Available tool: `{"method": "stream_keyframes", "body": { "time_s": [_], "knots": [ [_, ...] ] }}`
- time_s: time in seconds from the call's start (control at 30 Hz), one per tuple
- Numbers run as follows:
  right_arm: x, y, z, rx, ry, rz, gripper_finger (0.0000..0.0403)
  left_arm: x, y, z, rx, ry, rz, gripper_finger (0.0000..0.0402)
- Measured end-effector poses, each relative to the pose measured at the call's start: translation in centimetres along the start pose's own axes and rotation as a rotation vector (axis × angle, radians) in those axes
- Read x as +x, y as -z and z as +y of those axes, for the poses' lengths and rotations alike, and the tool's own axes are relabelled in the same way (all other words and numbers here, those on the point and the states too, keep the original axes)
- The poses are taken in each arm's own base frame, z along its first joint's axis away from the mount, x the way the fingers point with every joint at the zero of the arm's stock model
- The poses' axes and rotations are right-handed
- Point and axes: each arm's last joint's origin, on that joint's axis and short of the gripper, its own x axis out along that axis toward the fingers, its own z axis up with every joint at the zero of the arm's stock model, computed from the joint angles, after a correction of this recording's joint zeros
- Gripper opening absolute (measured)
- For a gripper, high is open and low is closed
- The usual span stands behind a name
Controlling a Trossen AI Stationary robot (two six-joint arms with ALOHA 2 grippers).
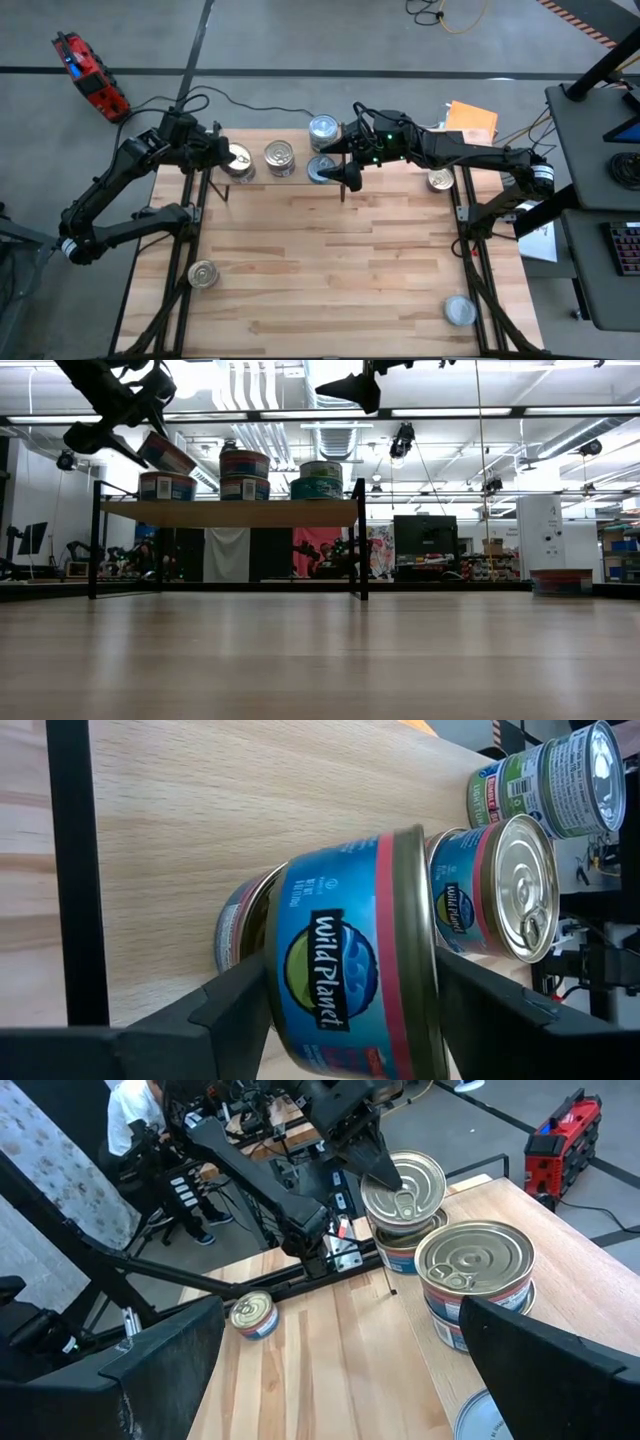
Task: Stack canned seafood by type on shelf
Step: Stack the blue and pink tuna can on top of the blue and pink tuna can on the shelf
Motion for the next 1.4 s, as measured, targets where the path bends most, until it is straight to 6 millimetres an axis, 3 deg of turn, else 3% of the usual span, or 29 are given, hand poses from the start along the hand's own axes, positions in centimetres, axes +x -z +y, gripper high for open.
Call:
{"method": "stream_keyframes", "body": {
  "time_s": [0.57,1.07,1.4],
  "knots": [
    [0.00,0.00,0.00,-0.002,0.000,0.000,0.0394,0.01,0.05,0.06,0.028,-0.006,0.005,0.0269],
    [0.00,0.00,0.00,-0.002,0.000,0.000,0.0394,0.02,0.09,0.10,0.343,-0.009,0.012,0.0281],
    [0.00,0.00,0.00,0.000,0.000,0.000,0.0394,0.03,0.12,0.20,0.152,-0.030,0.007,0.0281]
  ]
}}
